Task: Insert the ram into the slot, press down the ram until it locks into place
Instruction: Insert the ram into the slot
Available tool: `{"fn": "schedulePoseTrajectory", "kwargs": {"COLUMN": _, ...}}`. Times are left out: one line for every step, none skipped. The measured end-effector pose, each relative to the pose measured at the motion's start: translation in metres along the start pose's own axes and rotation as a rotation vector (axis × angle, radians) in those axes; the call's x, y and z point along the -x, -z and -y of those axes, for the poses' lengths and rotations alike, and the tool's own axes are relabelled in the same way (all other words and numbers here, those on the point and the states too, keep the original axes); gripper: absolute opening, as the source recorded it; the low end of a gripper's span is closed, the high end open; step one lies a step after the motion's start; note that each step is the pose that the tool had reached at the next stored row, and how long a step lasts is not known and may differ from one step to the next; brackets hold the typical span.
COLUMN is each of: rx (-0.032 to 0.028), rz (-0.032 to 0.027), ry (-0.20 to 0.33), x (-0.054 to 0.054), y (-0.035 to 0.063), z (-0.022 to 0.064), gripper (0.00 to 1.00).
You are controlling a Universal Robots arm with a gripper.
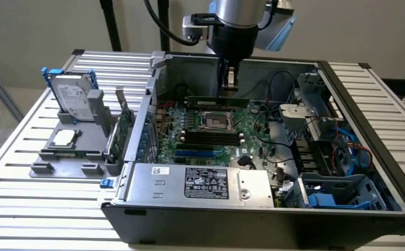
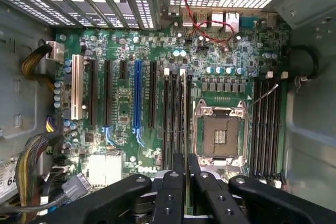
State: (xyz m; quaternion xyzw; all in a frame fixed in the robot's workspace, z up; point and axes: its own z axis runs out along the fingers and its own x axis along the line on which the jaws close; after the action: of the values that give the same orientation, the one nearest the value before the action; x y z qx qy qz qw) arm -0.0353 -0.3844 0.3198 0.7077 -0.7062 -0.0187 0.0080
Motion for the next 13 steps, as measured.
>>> {"fn": "schedulePoseTrajectory", "kwargs": {"rx": 0.0000, "rz": 0.0001, "ry": -0.003, "x": 0.000, "y": -0.0018, "z": 0.0004, "gripper": 0.13}}
{"fn": "schedulePoseTrajectory", "kwargs": {"rx": -0.0001, "rz": 0.0002, "ry": -0.006, "x": 0.000, "y": -0.0036, "z": 0.0007, "gripper": 0.13}}
{"fn": "schedulePoseTrajectory", "kwargs": {"rx": -0.0002, "rz": 0.0004, "ry": -0.010, "x": 0.000, "y": -0.0054, "z": 0.0008, "gripper": 0.13}}
{"fn": "schedulePoseTrajectory", "kwargs": {"rx": -0.0002, "rz": 0.0006, "ry": -0.013, "x": 0.000, "y": -0.0072, "z": 0.0009, "gripper": 0.13}}
{"fn": "schedulePoseTrajectory", "kwargs": {"rx": -0.0003, "rz": 0.0006, "ry": -0.016, "x": 0.000, "y": -0.0089, "z": 0.0010, "gripper": 0.13}}
{"fn": "schedulePoseTrajectory", "kwargs": {"rx": -0.0003, "rz": 0.0006, "ry": -0.019, "x": -0.001, "y": -0.0109, "z": 0.0011, "gripper": 0.13}}
{"fn": "schedulePoseTrajectory", "kwargs": {"rx": -0.0007, "rz": 0.0008, "ry": -0.021, "x": -0.001, "y": -0.0127, "z": 0.0012, "gripper": 0.13}}
{"fn": "schedulePoseTrajectory", "kwargs": {"rx": -0.0010, "rz": 0.0010, "ry": -0.023, "x": -0.002, "y": -0.0145, "z": 0.0013, "gripper": 0.13}}
{"fn": "schedulePoseTrajectory", "kwargs": {"rx": -0.0012, "rz": 0.0009, "ry": -0.025, "x": -0.003, "y": -0.0162, "z": 0.0013, "gripper": 0.13}}
{"fn": "schedulePoseTrajectory", "kwargs": {"rx": -0.0014, "rz": 0.0011, "ry": -0.026, "x": -0.003, "y": -0.0181, "z": 0.0014, "gripper": 0.13}}
{"fn": "schedulePoseTrajectory", "kwargs": {"rx": -0.0014, "rz": 0.0010, "ry": -0.027, "x": -0.004, "y": -0.0198, "z": 0.0015, "gripper": 0.13}}
{"fn": "schedulePoseTrajectory", "kwargs": {"rx": -0.0015, "rz": 0.0011, "ry": -0.028, "x": -0.005, "y": -0.0216, "z": 0.0015, "gripper": 0.13}}
{"fn": "schedulePoseTrajectory", "kwargs": {"rx": -0.0016, "rz": 0.0011, "ry": -0.029, "x": -0.006, "y": -0.0234, "z": 0.0016, "gripper": 0.13}}
